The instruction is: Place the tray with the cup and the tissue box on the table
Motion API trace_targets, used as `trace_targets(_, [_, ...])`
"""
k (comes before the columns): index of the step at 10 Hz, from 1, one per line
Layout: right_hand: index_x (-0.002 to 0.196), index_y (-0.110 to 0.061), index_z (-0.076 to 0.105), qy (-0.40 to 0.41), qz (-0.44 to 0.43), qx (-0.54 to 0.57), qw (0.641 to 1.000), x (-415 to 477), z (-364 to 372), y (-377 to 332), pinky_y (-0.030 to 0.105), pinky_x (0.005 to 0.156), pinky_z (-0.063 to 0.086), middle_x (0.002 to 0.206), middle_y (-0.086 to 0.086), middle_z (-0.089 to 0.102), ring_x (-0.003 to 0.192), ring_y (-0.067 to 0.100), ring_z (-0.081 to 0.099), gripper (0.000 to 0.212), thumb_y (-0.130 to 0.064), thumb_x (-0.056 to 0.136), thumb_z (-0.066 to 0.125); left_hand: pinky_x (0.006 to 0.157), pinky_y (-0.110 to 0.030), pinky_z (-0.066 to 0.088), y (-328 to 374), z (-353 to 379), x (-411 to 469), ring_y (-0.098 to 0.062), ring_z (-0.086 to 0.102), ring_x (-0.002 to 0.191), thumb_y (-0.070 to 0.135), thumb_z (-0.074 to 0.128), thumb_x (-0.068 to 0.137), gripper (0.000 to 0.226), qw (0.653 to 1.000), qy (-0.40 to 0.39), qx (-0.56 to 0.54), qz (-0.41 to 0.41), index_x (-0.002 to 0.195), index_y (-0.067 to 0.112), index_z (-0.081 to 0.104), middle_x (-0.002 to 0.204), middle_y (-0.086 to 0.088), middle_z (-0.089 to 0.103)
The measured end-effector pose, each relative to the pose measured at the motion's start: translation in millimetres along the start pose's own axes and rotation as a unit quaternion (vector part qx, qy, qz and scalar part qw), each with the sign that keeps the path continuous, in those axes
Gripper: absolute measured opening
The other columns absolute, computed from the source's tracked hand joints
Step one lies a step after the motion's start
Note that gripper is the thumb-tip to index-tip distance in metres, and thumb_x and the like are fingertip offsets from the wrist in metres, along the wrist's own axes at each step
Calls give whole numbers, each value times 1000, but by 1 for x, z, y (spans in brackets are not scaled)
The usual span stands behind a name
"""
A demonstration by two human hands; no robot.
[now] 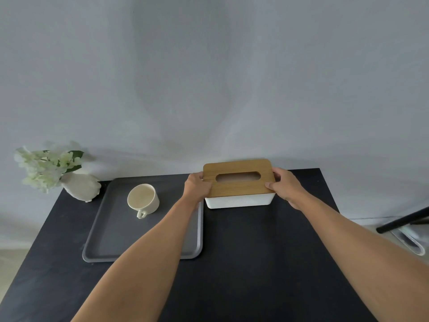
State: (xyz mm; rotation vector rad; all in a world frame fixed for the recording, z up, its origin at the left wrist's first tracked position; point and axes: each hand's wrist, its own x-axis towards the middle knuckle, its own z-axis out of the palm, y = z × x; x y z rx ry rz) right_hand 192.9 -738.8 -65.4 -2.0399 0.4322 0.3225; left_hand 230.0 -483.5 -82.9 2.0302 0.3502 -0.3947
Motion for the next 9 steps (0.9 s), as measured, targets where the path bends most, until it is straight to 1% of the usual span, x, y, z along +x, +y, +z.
trace_targets(1, [139,-17,50,3,1,0,1000,3,1,-2,37,94,48,124,4,61,113,22,57,53,-6,89,64,62,-30,42,1,-1,6,-21,50,69,6,51,76,26,1000,5,5,4,93,8,71,73,-1,56])
trace_targets(2, [140,-17,49,2,0,1,1000,5,3,-2,37,93,48,127,5,60,114,23,57,54,-8,89,64,62,-30,42,3,-1,11,-20,50,69,5,51,77,27,1000,10,7,4,94,8,72,74,0,56])
trace_targets(3, [140,-17,49,4,1,3,1000,8,4,-4,35,92,48,127,5,60,112,21,56,53,-8,90,64,63,-31,43,4,-1,15,-21,53,71,5,51,76,29,1000,9,1,-2,96,8,71,79,-3,60])
trace_targets(5, [141,-18,49,2,2,6,1000,16,3,-6,38,95,49,127,6,61,115,25,57,54,-7,90,64,65,-32,45,5,-2,24,-22,53,71,7,52,74,28,1000,1,-4,0,93,11,72,79,-4,60])
trace_targets(6, [142,-17,48,3,2,5,1000,18,3,-6,38,95,49,127,5,60,115,24,56,56,-7,90,64,62,-32,41,4,-1,25,-21,49,69,6,52,74,29,1000,6,-2,4,95,9,72,77,-4,57])
trace_targets(7, [143,-18,47,1,-3,-1,1000,16,3,-8,34,92,46,125,3,60,113,21,55,56,-7,90,64,63,-31,43,3,-1,26,-21,51,70,5,51,76,29,1000,6,-2,7,97,8,72,79,-4,59])
trace_targets(8, [143,-17,46,-5,-12,-9,1000,17,4,-6,33,92,44,127,2,58,112,18,52,55,-8,91,63,65,-32,45,-2,1,29,-22,53,72,8,50,75,32,1000,14,6,15,101,4,69,82,-5,60])
trace_targets(9, [144,-17,44,-6,-19,-21,1000,15,3,-10,32,94,43,135,5,55,112,17,50,55,-10,92,62,66,-32,46,-2,3,30,-22,54,73,13,50,73,36,1000,18,14,14,103,4,68,83,-6,62])
